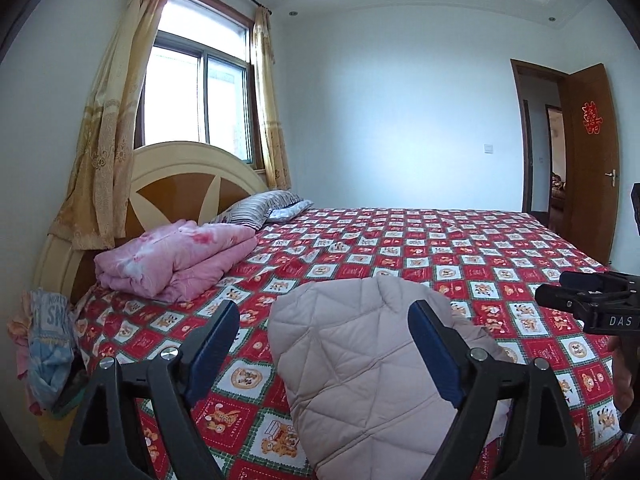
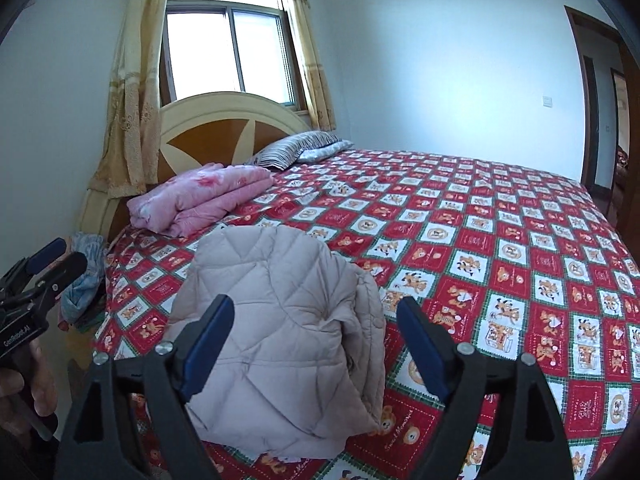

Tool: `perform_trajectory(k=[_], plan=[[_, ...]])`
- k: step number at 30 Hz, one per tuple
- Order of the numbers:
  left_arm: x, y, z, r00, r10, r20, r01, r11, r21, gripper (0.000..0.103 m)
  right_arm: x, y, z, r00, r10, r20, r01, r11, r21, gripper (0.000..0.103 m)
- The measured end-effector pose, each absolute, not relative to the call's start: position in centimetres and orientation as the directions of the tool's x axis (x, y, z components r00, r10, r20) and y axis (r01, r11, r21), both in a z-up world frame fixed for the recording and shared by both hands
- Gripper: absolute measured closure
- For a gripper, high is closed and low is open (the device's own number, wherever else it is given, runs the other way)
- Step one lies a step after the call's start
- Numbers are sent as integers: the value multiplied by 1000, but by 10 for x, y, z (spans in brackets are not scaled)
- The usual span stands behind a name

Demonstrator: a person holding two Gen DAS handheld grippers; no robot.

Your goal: Fold large clothes

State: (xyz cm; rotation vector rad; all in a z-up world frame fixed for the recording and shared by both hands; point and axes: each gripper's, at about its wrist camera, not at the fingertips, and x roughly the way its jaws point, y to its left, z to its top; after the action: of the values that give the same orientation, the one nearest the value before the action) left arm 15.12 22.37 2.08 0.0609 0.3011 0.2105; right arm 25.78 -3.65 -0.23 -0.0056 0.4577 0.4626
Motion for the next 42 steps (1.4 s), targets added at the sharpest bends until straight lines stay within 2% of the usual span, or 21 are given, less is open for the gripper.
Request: perform_trajectory(k=[10,42], plan=[[143,219,29,942,204,-265,-189,979,81,16,240,-37,3,803,438,-404,-445,892,81,15],[150,219,19,932,210,-295,-190,977,97,14,236,-38,1,795,448,-409,-455,886,85,14]])
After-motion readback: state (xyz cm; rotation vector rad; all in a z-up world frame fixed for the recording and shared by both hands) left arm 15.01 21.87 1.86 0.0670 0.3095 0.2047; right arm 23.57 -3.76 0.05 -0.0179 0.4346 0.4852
